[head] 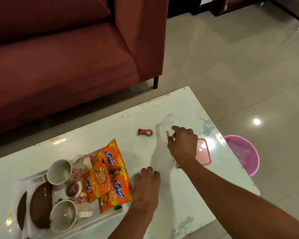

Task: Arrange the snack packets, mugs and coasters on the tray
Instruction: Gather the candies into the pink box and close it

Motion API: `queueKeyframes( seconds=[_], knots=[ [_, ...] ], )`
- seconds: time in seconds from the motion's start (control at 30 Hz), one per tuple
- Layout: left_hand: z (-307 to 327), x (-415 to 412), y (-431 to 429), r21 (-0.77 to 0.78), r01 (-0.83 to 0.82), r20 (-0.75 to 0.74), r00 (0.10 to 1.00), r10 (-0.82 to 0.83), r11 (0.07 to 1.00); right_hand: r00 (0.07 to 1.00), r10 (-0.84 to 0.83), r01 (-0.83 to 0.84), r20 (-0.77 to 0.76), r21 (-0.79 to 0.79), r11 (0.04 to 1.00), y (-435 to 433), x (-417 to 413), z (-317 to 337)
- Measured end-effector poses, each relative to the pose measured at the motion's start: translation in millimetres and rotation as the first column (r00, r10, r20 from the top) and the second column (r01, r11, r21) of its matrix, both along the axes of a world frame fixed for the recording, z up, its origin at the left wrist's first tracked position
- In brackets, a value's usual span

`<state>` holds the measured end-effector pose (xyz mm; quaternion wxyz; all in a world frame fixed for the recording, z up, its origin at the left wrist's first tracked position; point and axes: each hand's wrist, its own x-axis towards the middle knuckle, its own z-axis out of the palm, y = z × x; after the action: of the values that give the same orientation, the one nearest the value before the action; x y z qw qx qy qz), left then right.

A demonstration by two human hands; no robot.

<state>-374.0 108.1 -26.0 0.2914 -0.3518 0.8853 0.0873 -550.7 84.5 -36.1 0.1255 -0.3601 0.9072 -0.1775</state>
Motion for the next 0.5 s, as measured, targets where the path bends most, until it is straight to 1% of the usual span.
queueKeyframes(
  seconds=[0.07,0.13,0.23,0.3,0.4,0.43,0.5],
  knots=[
    [-1.8,2.3,-2.8,-0.003,0.009,0.019,1.0,-0.009,1.0,0.987,0.105,-0.097,-0.12,0.071,0.993,2.7,7.4,-3.9],
    [-3.7,2.4,-5.0,0.0,0.012,0.024,1.0,-0.012,1.0,0.966,0.183,-0.157,-0.184,0.144,0.977,4.8,12.5,-6.7],
    [-8.7,2.8,-5.7,0.012,0.007,0.031,0.999,-0.008,1.0,0.935,0.255,-0.2,-0.248,0.227,0.953,7.4,16.5,-12.0],
    [-11.8,2.4,-6.4,0.016,0.003,0.03,1.0,-0.004,1.0,0.926,0.288,-0.228,-0.243,0.248,0.942,10.0,18.5,-15.4],
    [-14.6,0.2,-7.7,0.018,-0.008,0.027,1.0,0.008,1.0,0.918,0.318,-0.267,-0.239,0.222,0.938,15.7,21.7,-15.7],
    [-14.6,-0.3,-8.5,0.017,-0.015,0.027,1.0,0.015,1.0,0.925,0.295,-0.258,-0.239,0.174,0.95,19.2,23.1,-13.4],
    [-13.3,-1.2,-10.6,0.012,-0.038,0.03,0.999,0.038,0.999,0.966,0.151,-0.149,-0.211,0.024,0.988,31.6,25.5,-8.0]
  ],
)
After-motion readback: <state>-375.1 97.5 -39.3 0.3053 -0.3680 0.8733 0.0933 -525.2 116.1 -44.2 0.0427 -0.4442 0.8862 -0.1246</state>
